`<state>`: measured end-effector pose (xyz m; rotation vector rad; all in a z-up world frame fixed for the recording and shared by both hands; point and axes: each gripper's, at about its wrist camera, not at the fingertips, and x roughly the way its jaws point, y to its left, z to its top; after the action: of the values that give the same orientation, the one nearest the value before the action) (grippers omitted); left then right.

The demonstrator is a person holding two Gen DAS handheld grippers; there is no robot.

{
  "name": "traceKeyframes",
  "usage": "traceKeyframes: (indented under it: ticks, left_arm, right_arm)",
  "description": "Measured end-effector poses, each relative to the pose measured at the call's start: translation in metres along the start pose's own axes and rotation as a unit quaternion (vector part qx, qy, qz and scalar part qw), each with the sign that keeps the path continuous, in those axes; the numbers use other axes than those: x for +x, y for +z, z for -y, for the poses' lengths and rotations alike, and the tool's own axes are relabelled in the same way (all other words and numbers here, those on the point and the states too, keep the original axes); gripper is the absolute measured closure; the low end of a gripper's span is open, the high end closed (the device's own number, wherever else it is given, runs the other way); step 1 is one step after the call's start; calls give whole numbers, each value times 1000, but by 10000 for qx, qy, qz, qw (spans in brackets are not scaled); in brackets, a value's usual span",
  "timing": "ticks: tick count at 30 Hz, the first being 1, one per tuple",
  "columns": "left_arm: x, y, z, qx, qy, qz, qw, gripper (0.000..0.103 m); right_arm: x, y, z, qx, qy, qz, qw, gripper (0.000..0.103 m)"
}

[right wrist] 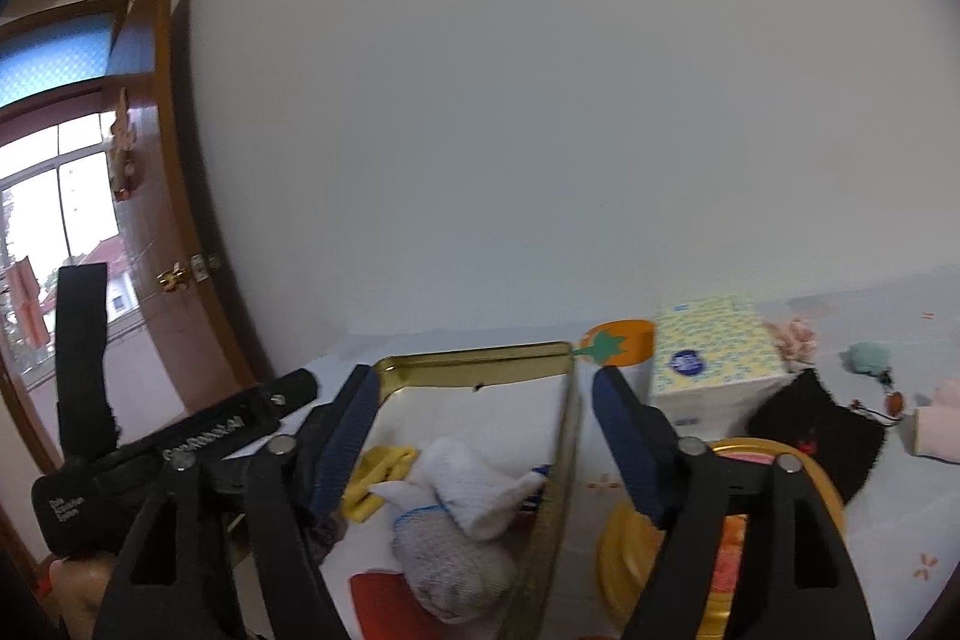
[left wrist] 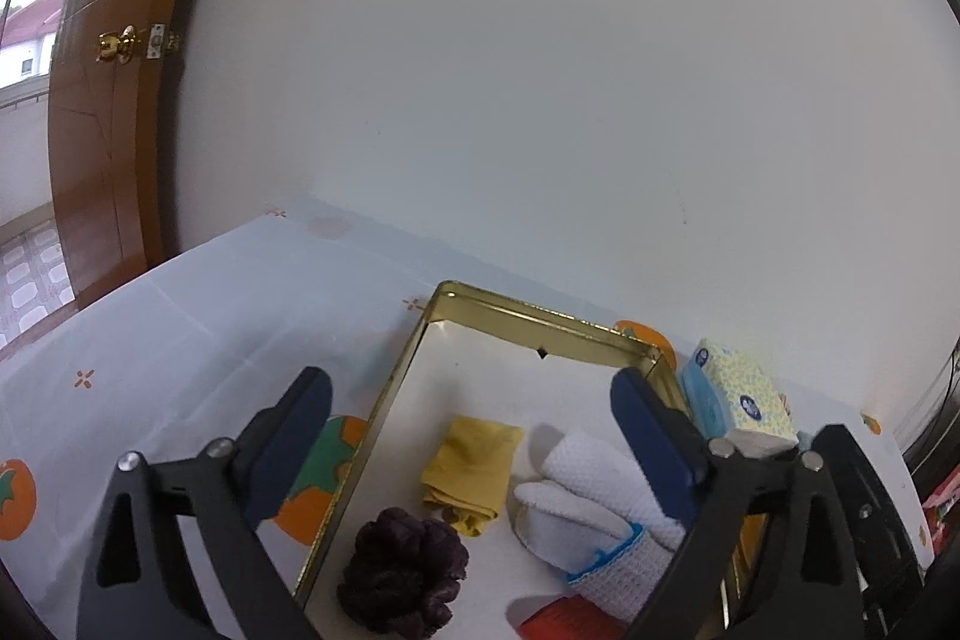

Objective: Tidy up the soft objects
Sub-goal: 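Open both tools to drop the cloth and sock into the tray, then move the right tool back toward the pink towel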

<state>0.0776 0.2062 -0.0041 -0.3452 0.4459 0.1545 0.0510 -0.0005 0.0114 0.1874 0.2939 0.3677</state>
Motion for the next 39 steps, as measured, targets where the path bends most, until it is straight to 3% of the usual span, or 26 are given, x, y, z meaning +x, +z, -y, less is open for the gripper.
traceKeyframes:
  ticks: [4, 8, 11, 14, 19, 29, 39]
  left_arm:
    - [-5, -2, 0, -4, -4, 165, 9999, 8]
    - [-19, -6, 4, 121, 73, 571, 9983, 4]
    - [-29, -9, 7, 198, 117, 875, 9959, 1]
    - [-34, -12, 13, 304, 152, 1035, 9940, 1]
    - [-43, -17, 19, 428, 271, 1343, 9896, 1]
    - [-44, -36, 45, 1110, 542, 1366, 9829, 0]
    - [-43, -44, 52, 1166, 438, 1120, 9859, 0]
  right_arm:
    - [-5, 1, 6, 6, -183, 60, 9998, 25]
    - [-8, 0, 10, -6, -358, 90, 9993, 25]
    - [-16, 0, 13, -92, -482, 242, 9985, 24]
    - [-21, -1, 11, -299, -682, 390, 9965, 17]
    - [-28, -2, 12, -508, -989, 616, 9919, 17]
    - [-36, 1, 21, -474, -1172, 737, 9892, 14]
    - [-45, 0, 36, -348, -1246, 578, 9899, 14]
